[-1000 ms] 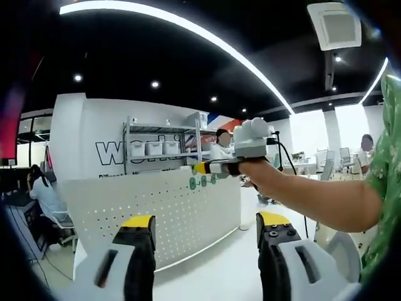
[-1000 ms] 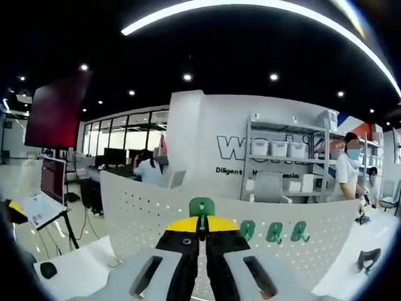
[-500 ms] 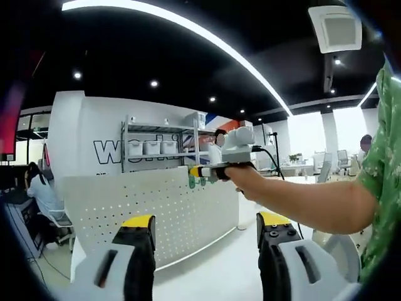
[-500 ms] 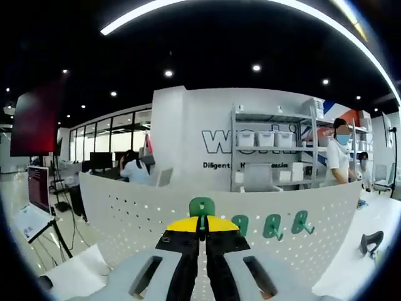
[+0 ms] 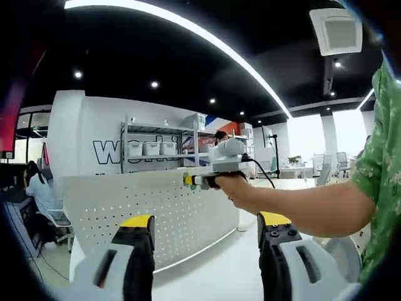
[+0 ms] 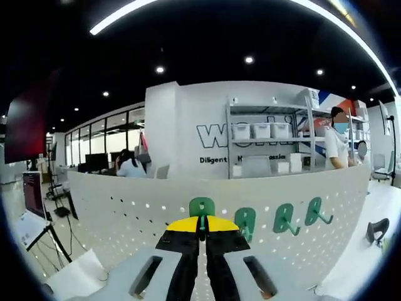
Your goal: Insert the hook assembly into the mounting plate slot until the hook locks in place.
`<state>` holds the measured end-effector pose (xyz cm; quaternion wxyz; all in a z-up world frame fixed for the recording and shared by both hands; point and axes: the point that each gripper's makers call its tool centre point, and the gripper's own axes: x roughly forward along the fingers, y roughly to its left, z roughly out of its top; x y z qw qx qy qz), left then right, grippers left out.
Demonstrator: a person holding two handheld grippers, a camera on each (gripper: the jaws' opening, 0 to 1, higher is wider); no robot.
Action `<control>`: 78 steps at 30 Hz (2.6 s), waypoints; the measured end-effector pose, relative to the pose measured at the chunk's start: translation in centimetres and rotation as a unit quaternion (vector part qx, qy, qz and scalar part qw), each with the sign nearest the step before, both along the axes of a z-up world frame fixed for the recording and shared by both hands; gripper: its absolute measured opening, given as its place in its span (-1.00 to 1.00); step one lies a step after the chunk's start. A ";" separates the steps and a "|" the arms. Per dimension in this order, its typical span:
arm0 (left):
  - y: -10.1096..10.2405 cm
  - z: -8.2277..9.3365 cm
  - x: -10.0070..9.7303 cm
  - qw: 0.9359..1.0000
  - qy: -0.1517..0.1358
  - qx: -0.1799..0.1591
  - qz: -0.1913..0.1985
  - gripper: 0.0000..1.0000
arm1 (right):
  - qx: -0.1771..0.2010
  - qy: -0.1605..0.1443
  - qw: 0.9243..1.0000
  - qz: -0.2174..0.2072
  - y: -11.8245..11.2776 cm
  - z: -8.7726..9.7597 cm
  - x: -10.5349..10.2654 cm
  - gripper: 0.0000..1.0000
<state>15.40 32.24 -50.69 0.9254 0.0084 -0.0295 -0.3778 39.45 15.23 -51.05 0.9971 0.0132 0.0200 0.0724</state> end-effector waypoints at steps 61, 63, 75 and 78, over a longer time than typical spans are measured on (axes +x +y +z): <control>0.5 -0.8 1.0 1.000 0.017 -0.001 -0.004 0.34 | -0.035 0.000 0.999 -0.008 0.2 -1.1 1.8 -0.98; 0.5 -0.8 0.9 1.000 0.017 -0.001 -0.005 0.34 | -0.035 0.000 0.999 -0.008 0.2 -1.1 1.8 -0.98; 0.4 -0.7 0.9 1.000 0.015 0.001 -0.008 0.33 | -0.036 0.002 0.999 -0.008 0.2 -1.2 1.8 -0.98; 0.5 -0.7 1.0 1.000 0.015 0.000 -0.007 0.33 | -0.037 0.004 0.999 -0.008 0.2 -1.4 2.0 -0.98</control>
